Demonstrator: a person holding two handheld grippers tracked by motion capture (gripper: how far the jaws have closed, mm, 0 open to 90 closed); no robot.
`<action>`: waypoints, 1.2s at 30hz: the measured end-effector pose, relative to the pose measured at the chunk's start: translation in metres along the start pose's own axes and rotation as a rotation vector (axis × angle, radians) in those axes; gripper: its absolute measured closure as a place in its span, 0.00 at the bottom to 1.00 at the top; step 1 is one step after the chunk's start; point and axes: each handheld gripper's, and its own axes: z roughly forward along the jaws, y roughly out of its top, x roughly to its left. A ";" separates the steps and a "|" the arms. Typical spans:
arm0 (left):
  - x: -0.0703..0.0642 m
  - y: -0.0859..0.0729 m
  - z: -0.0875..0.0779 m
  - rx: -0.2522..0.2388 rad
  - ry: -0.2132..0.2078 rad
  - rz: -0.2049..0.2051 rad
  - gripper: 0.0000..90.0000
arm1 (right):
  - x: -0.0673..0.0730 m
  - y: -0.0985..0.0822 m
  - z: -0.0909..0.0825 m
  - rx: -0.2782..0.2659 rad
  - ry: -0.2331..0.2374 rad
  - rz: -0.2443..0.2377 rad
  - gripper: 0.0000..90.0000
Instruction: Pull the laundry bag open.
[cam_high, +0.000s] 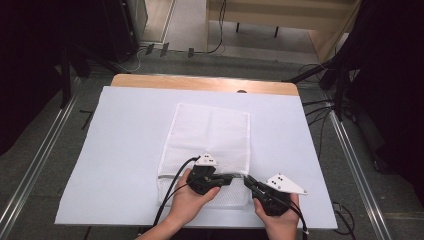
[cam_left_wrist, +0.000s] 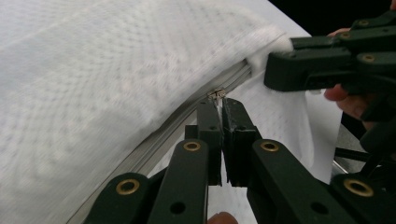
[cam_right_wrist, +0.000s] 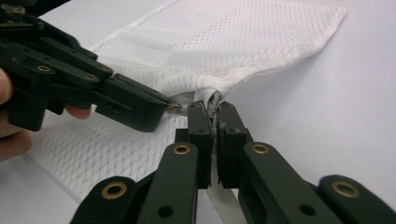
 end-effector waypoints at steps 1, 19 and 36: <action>0.002 -0.002 -0.003 0.003 0.014 -0.006 0.97 | 0.000 0.000 0.000 0.001 -0.001 0.000 0.98; 0.041 -0.038 -0.073 -0.001 0.101 -0.097 0.97 | -0.009 0.007 -0.005 -0.004 -0.084 -0.048 0.98; 0.070 -0.079 -0.136 0.001 0.187 -0.146 0.97 | -0.016 0.005 -0.004 0.012 -0.113 -0.059 0.98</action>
